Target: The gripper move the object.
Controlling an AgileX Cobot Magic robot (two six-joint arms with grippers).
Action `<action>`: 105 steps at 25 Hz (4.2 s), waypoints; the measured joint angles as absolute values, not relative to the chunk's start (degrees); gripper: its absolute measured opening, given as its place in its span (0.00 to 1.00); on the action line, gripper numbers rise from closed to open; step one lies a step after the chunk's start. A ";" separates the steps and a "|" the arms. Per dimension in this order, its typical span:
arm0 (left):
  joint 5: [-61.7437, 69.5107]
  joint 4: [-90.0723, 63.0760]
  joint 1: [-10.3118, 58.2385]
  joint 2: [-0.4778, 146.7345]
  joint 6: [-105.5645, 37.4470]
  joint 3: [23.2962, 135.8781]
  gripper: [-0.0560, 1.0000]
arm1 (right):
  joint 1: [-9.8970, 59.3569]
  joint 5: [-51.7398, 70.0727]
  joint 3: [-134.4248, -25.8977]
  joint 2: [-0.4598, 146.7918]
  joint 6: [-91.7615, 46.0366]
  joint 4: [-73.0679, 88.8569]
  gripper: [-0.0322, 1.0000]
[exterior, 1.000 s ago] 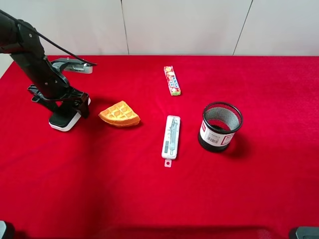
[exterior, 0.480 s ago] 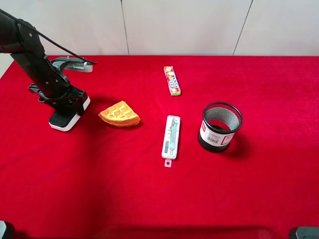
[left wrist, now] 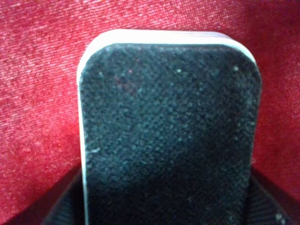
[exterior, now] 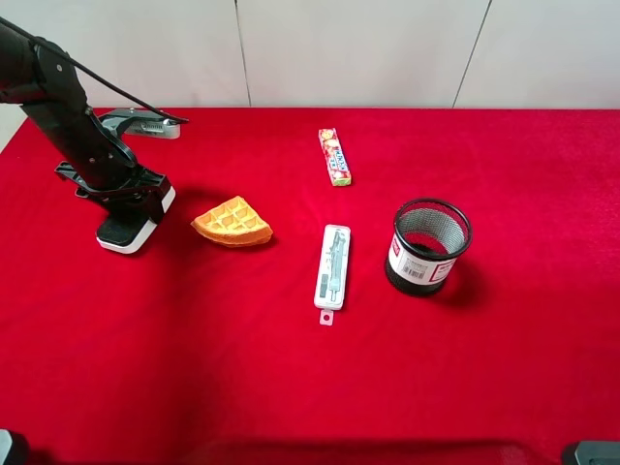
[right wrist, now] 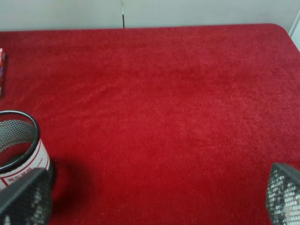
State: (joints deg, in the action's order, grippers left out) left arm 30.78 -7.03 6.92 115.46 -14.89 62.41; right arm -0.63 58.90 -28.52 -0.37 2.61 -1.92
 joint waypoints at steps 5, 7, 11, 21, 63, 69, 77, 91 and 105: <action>33.24 -8.13 6.92 113.92 -14.77 65.18 0.63 | -0.63 58.90 -28.52 -0.37 2.61 -1.92 0.70; 35.59 -8.13 6.92 112.98 -14.23 67.05 0.63 | -0.63 58.90 -28.52 -0.37 2.61 -1.92 0.70; 41.48 -8.26 7.04 112.63 -13.50 71.25 0.63 | -0.63 58.90 -28.52 -0.37 2.61 -1.92 0.70; 51.38 -5.56 12.74 112.63 -6.83 81.46 0.63 | -0.63 58.90 -28.52 -0.37 2.61 -1.51 0.70; 50.07 2.73 40.67 136.46 13.25 125.31 0.63 | -0.63 58.90 -28.52 -0.37 2.61 -1.06 0.70; 43.47 2.96 41.41 139.17 17.17 125.50 0.63 | -0.63 58.90 -28.52 -0.37 2.61 -1.06 0.70; 36.36 3.66 42.28 143.18 24.13 125.63 0.63 | -0.63 58.90 -28.52 -0.37 2.61 -1.06 0.70; 29.28 4.38 42.82 148.00 32.37 125.68 0.63 | -0.63 58.90 -28.52 -0.37 2.61 -0.87 0.70; 28.61 3.95 42.82 148.37 32.67 125.68 0.63 | -0.63 58.90 -28.52 -0.37 2.61 -0.82 0.70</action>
State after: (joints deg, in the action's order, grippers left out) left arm 28.61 3.95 42.82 148.37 32.67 125.68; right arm -0.63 58.90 -28.52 -0.37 2.61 -0.82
